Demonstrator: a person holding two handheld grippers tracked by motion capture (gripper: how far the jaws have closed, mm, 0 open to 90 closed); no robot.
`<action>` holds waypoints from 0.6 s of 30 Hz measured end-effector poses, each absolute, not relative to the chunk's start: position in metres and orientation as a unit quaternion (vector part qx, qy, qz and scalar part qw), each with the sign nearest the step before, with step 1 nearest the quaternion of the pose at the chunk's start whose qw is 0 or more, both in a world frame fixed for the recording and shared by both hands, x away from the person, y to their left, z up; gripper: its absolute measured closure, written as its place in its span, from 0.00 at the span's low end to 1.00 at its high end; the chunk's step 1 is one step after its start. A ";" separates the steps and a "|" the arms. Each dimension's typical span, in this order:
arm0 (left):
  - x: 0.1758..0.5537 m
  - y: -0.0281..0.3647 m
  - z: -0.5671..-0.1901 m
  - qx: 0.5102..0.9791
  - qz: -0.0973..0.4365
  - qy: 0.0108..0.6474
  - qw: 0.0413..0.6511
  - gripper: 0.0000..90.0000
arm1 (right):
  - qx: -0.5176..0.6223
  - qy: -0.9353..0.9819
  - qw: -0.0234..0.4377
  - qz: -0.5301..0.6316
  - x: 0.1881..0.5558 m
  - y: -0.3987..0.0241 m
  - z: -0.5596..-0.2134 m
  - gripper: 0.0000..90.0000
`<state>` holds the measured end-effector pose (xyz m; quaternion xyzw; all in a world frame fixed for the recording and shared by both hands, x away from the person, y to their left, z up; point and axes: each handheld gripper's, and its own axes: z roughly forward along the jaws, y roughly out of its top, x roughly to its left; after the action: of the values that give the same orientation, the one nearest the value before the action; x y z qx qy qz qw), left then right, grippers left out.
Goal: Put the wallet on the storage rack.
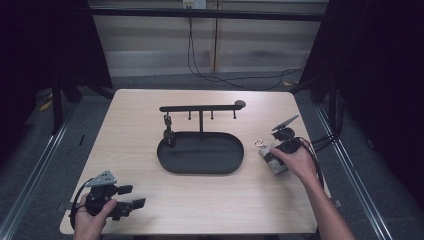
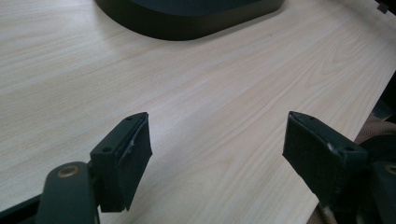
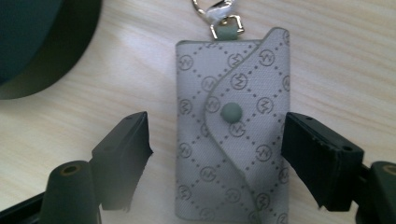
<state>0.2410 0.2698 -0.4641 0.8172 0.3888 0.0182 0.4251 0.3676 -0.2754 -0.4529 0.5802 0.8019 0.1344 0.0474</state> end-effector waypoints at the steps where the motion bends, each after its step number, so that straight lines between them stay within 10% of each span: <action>1: 0.241 0.270 -0.464 0.815 0.018 0.392 0.426 0.26 | 0.580 0.802 0.049 0.132 0.369 -0.276 -0.454 0.26; 18: 0.241 0.270 -0.464 0.819 0.023 0.389 0.420 0.26 | 0.577 0.811 0.049 0.083 0.382 -0.268 -0.460 0.26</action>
<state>0.2405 0.2699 -0.4638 0.8194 0.3889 0.0225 0.4205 0.3819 -0.2680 -0.4599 0.5774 0.8107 0.0834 0.0490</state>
